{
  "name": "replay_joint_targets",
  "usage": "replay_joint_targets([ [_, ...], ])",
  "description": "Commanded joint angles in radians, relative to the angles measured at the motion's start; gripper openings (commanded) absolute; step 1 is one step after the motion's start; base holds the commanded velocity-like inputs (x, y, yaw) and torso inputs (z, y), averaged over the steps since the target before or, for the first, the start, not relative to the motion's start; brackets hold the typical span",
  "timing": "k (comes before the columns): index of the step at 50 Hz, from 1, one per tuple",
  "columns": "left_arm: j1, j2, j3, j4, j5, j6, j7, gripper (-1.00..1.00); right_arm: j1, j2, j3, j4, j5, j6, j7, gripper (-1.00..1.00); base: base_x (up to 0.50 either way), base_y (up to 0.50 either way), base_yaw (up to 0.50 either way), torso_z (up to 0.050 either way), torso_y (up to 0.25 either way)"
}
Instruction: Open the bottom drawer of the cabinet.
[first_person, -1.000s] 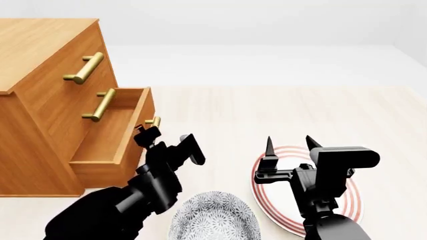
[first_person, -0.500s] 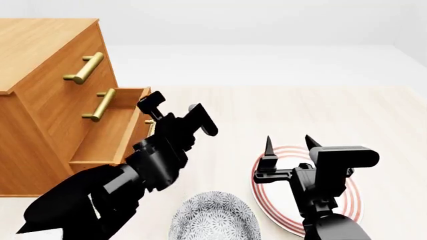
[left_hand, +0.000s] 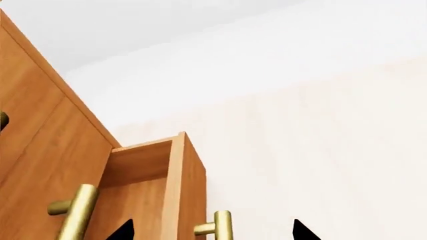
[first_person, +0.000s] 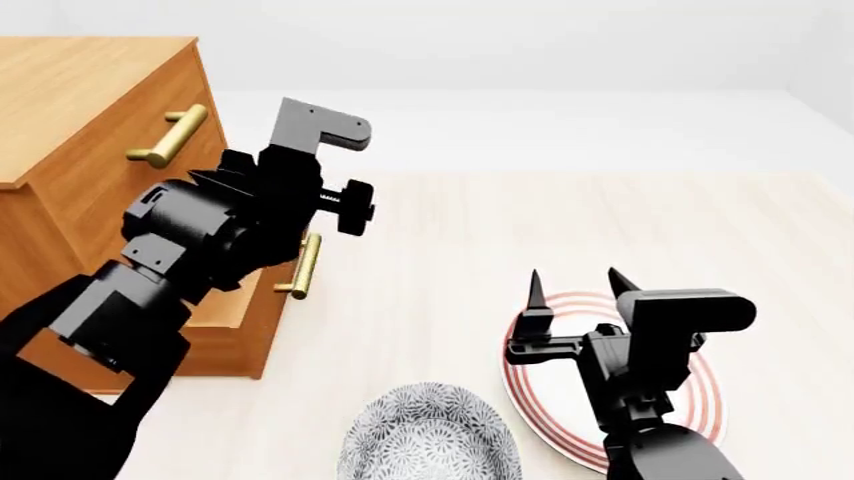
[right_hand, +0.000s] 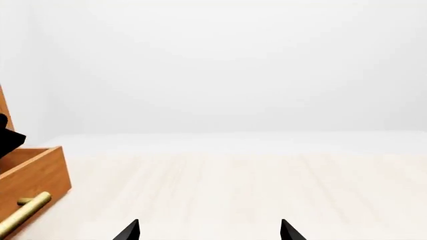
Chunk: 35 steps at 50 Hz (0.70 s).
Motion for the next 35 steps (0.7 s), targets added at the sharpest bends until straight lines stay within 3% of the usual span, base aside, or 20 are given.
replay_joint_targets([
  [1,-0.02,0.005,-0.046,-0.099,-0.055,-0.036,0.005,1.0,0.0,0.001,-0.005,0.0,0.004,-0.003,0.003,1.0,0.0,0.0,0.0,0.0,0.0],
  [12,-0.046,0.077,-0.026,-0.354,0.001,0.048,0.087,1.0,0.0,0.007,-0.003,-0.001,0.01,-0.002,0.007,1.0,0.0,0.0,0.0,0.0,0.0],
  [17,-0.074,0.16,-0.003,-0.59,0.045,0.12,0.197,1.0,-0.001,0.008,-0.004,-0.005,0.012,-0.003,0.009,1.0,0.0,0.0,0.0,0.0,0.0],
  [19,-0.067,0.164,-0.016,-0.6,0.057,0.108,0.213,1.0,-0.001,0.01,-0.005,-0.009,0.013,-0.001,0.011,1.0,0.0,0.0,0.0,0.0,0.0],
  [27,-0.016,0.168,-0.164,-0.602,0.205,0.065,0.237,1.0,0.002,0.015,-0.006,-0.017,0.019,0.007,0.016,1.0,0.0,0.0,0.0,0.0,0.0],
  [35,0.033,0.178,-0.457,-0.602,0.49,0.009,0.267,1.0,-0.005,0.018,-0.005,-0.015,0.02,-0.002,0.018,1.0,0.0,0.0,0.0,0.0,0.0],
])
